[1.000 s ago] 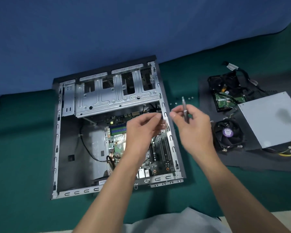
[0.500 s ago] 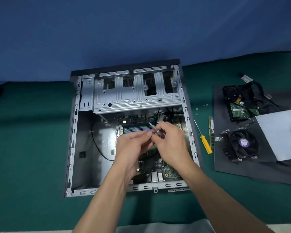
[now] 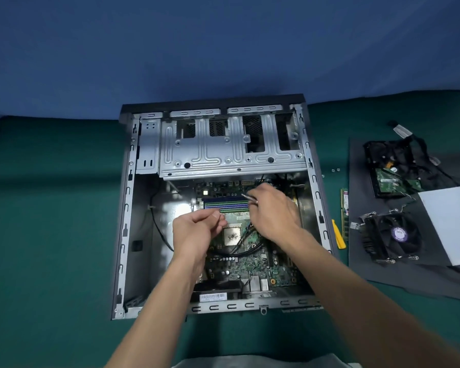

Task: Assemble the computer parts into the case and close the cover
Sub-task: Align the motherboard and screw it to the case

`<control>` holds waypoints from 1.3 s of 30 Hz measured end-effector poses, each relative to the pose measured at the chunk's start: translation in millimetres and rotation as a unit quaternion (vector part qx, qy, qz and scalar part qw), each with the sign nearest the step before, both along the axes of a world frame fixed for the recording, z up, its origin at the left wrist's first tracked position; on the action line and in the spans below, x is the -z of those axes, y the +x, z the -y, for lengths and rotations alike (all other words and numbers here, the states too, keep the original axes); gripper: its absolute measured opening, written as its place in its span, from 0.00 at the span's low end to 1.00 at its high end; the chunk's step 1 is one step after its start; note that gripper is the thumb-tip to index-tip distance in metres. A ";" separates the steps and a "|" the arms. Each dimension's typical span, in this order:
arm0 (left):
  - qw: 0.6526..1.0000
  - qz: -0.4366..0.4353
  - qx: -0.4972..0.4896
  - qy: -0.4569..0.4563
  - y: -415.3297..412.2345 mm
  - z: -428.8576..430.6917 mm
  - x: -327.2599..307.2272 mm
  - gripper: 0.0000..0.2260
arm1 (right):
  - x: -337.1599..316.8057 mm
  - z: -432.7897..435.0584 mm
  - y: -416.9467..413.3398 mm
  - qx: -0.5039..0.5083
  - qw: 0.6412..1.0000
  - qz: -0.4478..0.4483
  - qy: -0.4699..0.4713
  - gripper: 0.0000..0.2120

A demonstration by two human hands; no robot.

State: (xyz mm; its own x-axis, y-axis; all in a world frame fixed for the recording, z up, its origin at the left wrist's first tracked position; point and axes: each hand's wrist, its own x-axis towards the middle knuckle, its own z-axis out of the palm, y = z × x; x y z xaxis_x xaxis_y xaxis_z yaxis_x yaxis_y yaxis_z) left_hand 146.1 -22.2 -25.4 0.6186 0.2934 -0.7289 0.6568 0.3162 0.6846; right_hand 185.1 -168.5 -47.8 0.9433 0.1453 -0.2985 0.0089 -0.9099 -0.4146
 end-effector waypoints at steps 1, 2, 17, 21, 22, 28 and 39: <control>1.000 0.001 0.014 0.021 1.7 -2.1 3.3 0.05 | 3.0 0.1 6.2 -0.027 0.999 -0.007 -0.040 0.17; 0.999 0.003 0.028 0.042 3.9 -3.8 6.6 0.05 | 5.5 -0.4 11.6 -0.048 0.996 -0.015 -0.077 0.17; 0.985 0.024 0.115 0.127 47.5 -3.8 21.4 0.09 | 29.5 6.8 34.0 -0.094 0.958 -0.071 -0.260 0.14; 0.983 0.022 0.124 0.132 46.0 -1.9 26.3 0.09 | 31.9 1.4 44.3 -0.062 0.955 -0.115 -0.266 0.17; 0.983 0.020 0.128 0.134 44.8 -1.8 27.8 0.09 | 32.2 -0.8 45.7 -0.071 0.951 -0.122 -0.276 0.18; 0.982 0.023 0.134 0.131 43.5 -3.4 32.2 0.08 | 23.5 2.7 52.4 -0.139 0.939 -0.083 -0.304 0.21; 0.965 0.037 0.208 0.153 60.8 4.7 39.1 0.08 | 2.6 30.4 -9.9 -0.266 0.877 -0.150 -0.372 0.11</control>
State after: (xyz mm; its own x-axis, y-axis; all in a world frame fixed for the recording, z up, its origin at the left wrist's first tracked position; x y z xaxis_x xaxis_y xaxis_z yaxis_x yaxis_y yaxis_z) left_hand 206.9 -26.9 -64.5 0.7770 0.2027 -0.5960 0.6283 -0.1893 0.7546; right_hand 175.2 -198.9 -50.4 0.6641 0.2012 -0.7201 0.5067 -0.8293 0.2356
